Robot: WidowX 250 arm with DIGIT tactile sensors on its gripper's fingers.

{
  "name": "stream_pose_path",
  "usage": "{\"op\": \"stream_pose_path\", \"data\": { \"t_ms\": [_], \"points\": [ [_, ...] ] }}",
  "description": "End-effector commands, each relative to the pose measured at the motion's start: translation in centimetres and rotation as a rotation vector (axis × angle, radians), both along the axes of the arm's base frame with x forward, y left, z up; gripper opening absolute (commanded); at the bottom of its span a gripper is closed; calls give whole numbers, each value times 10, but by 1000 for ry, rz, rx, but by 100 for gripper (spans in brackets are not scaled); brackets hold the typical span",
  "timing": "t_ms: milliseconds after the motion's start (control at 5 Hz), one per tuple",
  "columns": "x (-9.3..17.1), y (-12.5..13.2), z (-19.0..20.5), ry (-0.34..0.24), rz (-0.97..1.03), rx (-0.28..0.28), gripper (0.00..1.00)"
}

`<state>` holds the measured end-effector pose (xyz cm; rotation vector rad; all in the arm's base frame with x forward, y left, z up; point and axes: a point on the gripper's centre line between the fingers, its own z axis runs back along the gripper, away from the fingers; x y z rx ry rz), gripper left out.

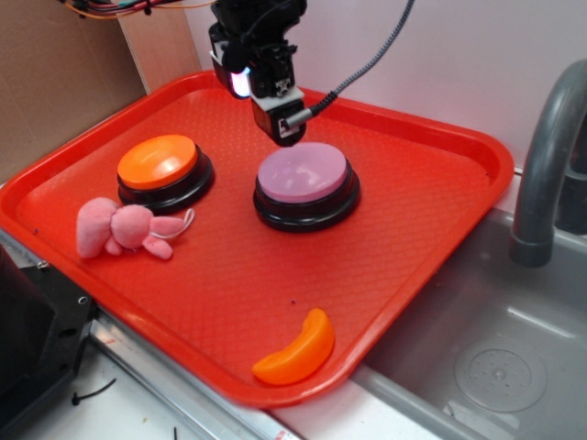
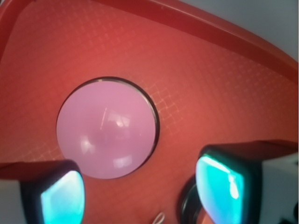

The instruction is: Push the pink button.

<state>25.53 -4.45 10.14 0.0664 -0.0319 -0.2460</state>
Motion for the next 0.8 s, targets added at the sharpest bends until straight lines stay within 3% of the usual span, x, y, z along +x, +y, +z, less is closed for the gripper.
{"op": "stream_pose_path", "data": {
  "t_ms": [0, 200, 400, 600],
  "points": [
    [7, -1, 38, -92, 12, 12, 100],
    [4, 0, 45, -104, 20, 1, 100],
    [1, 0, 53, -88, 25, 40, 100],
    [-13, -1, 89, -141, 33, 73, 100]
  ]
}}
